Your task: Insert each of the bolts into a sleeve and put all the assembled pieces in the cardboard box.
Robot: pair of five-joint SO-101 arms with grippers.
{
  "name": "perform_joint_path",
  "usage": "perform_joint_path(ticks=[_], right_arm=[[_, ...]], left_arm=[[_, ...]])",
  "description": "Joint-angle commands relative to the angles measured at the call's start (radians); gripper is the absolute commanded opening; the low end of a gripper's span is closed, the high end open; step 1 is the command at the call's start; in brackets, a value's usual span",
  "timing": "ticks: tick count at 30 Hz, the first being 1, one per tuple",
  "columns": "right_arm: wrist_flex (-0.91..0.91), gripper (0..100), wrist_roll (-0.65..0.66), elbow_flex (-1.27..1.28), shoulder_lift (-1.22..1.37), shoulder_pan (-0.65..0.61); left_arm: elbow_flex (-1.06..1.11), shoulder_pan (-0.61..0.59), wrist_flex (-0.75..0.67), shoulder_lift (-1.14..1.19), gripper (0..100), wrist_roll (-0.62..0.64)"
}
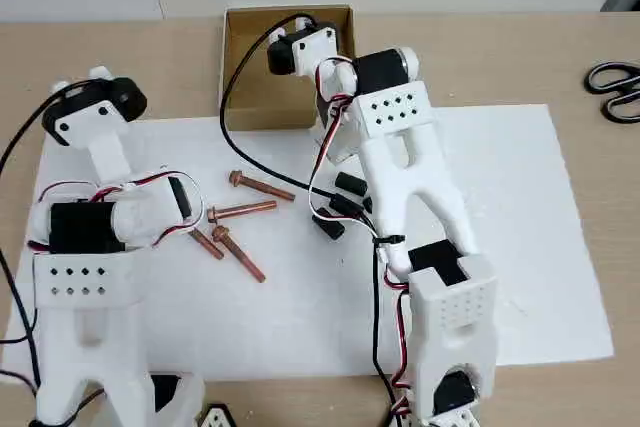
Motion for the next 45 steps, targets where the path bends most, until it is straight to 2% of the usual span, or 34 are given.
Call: perform_joint_path(ticks=[1,4,17,30,45], right_arm=[[0.013,20.8,0.086,0.015,-0.025,-0.010],[0.012,20.8,0.121,0.054,-0.013,-0.015],[0.007,20.8,0.287,0.109,0.025,-0.007],[-0.010,20.8,0.322,0.109,0.120,0.015],[-0.108,20.8,0.371,0.103,0.237,0.036]], left_arm=[[-0.035,-0.005,0.002,-0.008,1,-0.095],[-0.033,-0.009,0.008,-0.008,1,-0.144],[0.024,-0.008,0.002,-0.009,1,-0.147],[0.024,-0.008,0.000,-0.009,1,-0.147],[0.024,-0.003,0.000,-0.009,1,-0.147]])
